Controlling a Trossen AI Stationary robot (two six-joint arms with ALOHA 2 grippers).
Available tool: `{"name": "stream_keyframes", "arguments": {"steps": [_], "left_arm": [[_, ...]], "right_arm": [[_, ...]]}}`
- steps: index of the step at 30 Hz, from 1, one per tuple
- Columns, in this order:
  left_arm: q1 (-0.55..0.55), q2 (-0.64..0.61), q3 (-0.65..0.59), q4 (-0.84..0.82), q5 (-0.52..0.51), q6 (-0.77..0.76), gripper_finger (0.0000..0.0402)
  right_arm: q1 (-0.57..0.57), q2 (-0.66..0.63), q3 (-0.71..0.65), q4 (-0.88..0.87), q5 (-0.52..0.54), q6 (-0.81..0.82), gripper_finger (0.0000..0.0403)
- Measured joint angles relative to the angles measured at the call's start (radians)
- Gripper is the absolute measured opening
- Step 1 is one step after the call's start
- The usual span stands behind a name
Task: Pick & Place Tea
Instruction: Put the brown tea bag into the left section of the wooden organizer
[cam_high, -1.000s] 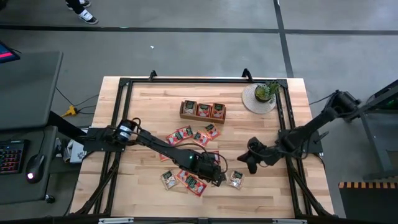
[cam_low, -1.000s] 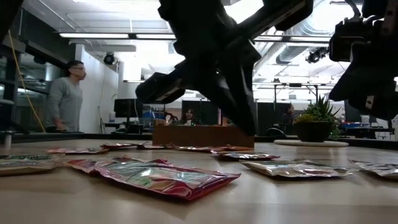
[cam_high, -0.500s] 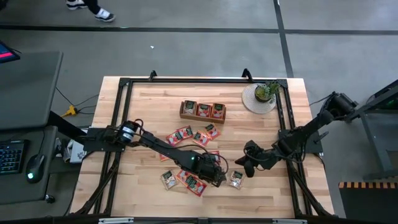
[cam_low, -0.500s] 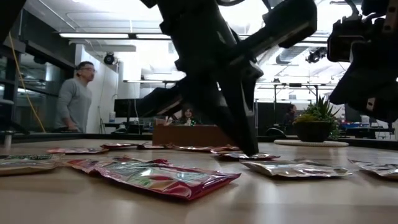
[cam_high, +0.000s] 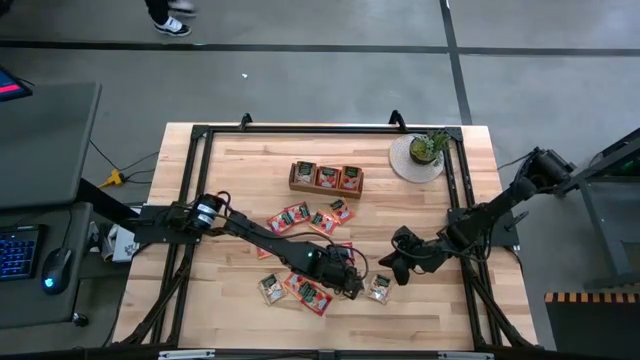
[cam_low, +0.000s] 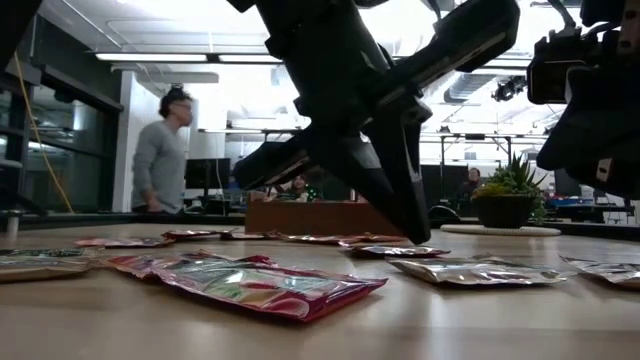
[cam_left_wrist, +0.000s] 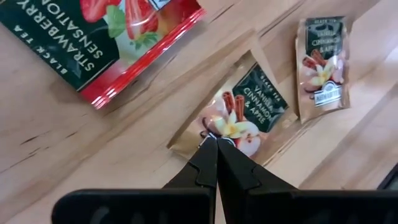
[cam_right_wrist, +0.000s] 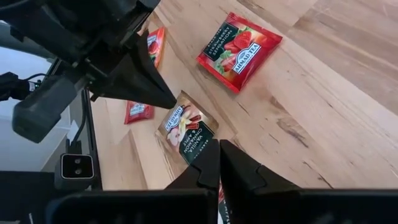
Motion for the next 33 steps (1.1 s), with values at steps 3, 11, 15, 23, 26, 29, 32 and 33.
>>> {"name": "stream_keyframes", "arguments": {"steps": [3, 11, 15, 23, 26, 29, 32, 33], "left_arm": [[0.0, 0.0, 0.0, -0.001, 0.014, 0.0, 0.0], [-0.001, 0.059, 0.01, 0.06, 0.058, 0.007, 0.0], [-0.001, 0.079, 0.012, 0.044, 0.048, 0.001, 0.0], [-0.001, 0.082, 0.011, 0.037, 0.039, 0.007, 0.0], [0.0, 0.082, 0.01, 0.031, 0.024, 0.007, 0.0], [0.005, 0.082, 0.01, 0.03, 0.027, 0.007, 0.0], [0.005, 0.082, 0.01, 0.03, 0.023, 0.007, 0.0], [0.005, 0.082, 0.009, 0.03, 0.023, 0.007, 0.0]], "right_arm": [[0.0, 0.0, 0.0, 0.0, 0.0, 0.0, 0.0009], [0.0, 0.0, -0.001, 0.002, -0.013, 0.001, 0.0004], [0.001, 0.001, -0.001, 0.003, -0.051, 0.016, 0.0016], [0.005, 0.063, -0.001, 0.092, -0.093, 0.059, 0.0085], [0.004, 0.132, -0.001, 0.194, -0.105, 0.066, 0.0119], [-0.007, 0.21, 0.0, 0.275, -0.129, 0.085, 0.0152], [-0.03, 0.277, -0.001, 0.335, -0.166, 0.087, 0.0183], [-0.039, 0.293, -0.001, 0.356, -0.179, 0.087, 0.0193]]}}
